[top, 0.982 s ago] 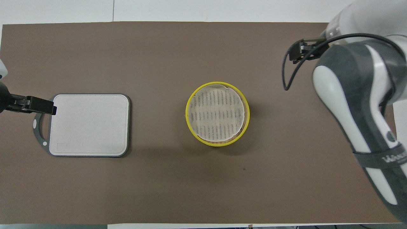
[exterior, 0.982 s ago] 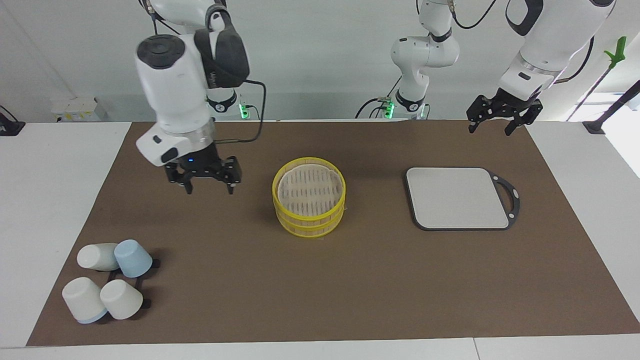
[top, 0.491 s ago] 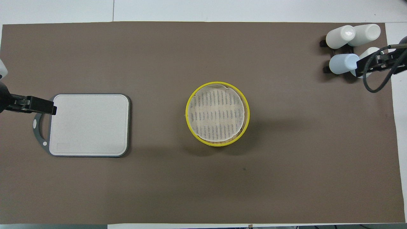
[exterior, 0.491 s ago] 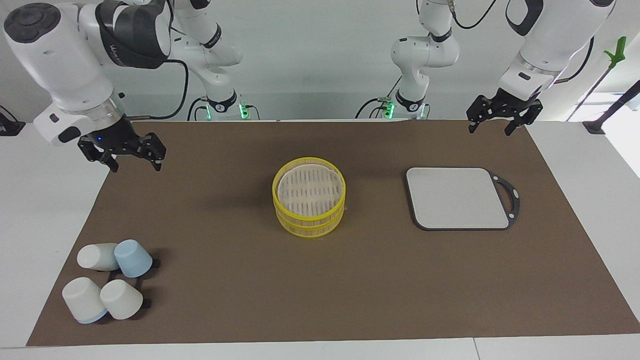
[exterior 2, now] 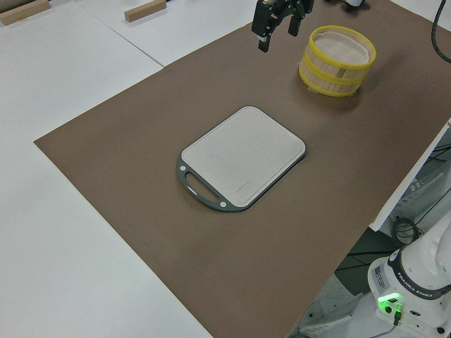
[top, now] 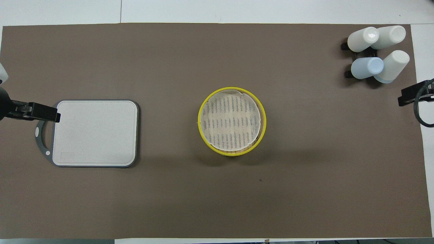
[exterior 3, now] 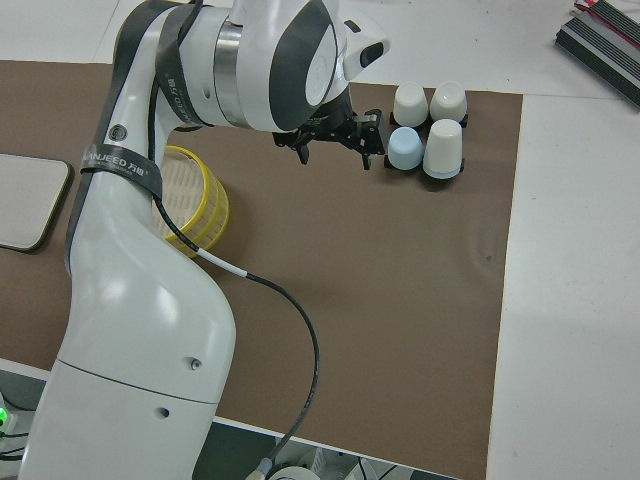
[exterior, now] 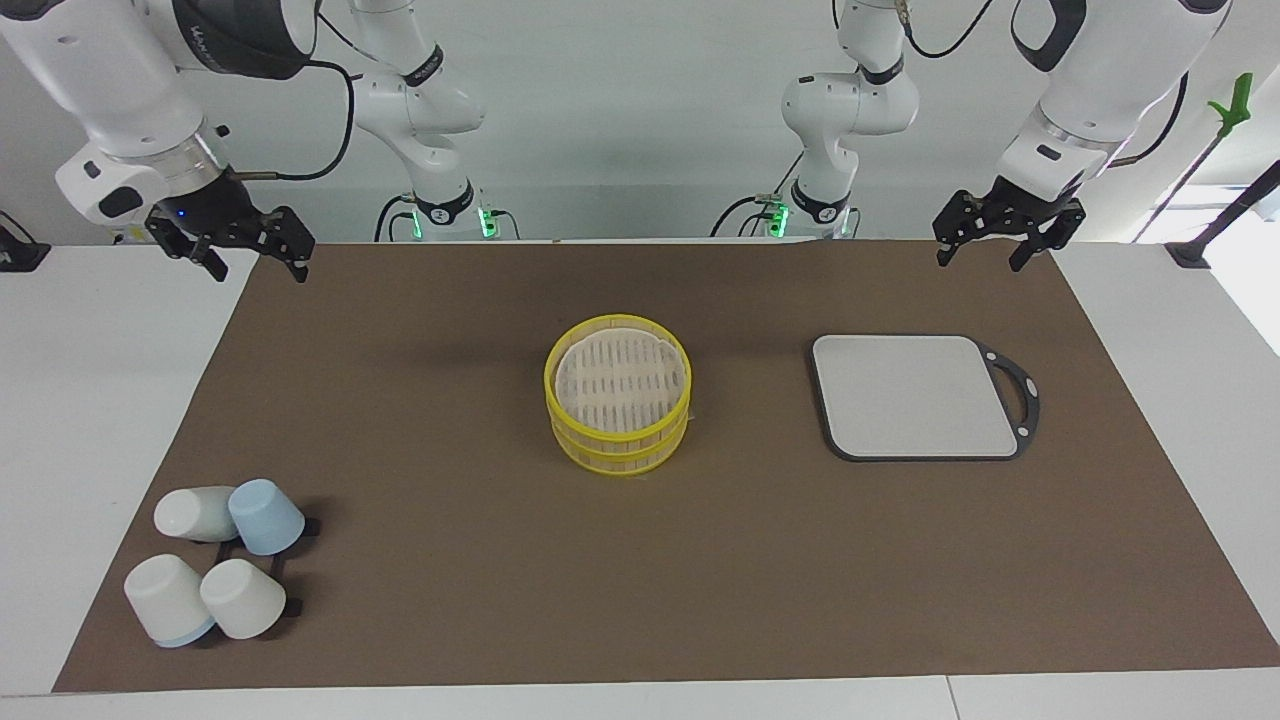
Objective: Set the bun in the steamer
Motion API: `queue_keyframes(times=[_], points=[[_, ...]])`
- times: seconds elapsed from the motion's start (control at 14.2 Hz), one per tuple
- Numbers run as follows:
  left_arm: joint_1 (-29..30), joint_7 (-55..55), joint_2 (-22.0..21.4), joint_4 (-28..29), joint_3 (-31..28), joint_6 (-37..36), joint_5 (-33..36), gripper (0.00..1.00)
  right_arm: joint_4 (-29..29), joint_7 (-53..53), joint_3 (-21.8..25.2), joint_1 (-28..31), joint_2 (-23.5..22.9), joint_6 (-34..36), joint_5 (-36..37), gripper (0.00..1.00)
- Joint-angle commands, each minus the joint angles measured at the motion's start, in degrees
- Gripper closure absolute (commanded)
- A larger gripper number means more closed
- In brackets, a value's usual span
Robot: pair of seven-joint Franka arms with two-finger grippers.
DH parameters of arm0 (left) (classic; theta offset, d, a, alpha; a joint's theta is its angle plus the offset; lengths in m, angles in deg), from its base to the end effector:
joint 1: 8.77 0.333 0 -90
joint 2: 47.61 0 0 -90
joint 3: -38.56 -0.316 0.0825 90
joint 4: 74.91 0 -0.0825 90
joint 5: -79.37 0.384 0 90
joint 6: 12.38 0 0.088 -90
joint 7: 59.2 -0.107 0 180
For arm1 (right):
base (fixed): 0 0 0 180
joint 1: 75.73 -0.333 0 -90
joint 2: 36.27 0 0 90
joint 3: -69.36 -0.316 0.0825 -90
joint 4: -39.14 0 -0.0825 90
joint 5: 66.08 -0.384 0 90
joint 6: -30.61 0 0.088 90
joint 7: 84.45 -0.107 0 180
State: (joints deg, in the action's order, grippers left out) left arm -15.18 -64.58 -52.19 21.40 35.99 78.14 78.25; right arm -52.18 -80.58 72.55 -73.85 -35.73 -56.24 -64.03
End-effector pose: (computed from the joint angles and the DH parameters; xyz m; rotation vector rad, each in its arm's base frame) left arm 0.5278 -0.0366 0.6166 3.1080 -0.2503 -0.0326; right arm 0.5426 -0.0523 0.6143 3.1096 -0.0337 -0.1107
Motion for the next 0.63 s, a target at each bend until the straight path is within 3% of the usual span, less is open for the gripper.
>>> queue_keyframes(times=[0.0,0.56], points=[[-0.1,0.46,-1.31,1.51,-0.07,1.24,-0.72,0.0,-3.52,0.96,-0.73,1.02,2.45,-2.27,-0.82,0.0],[-0.27,0.55,-1.31,1.42,-0.07,1.24,-0.72,0.0,-3.78,0.79,-0.64,1.2,2.36,-2.8,-0.82,0.0]])
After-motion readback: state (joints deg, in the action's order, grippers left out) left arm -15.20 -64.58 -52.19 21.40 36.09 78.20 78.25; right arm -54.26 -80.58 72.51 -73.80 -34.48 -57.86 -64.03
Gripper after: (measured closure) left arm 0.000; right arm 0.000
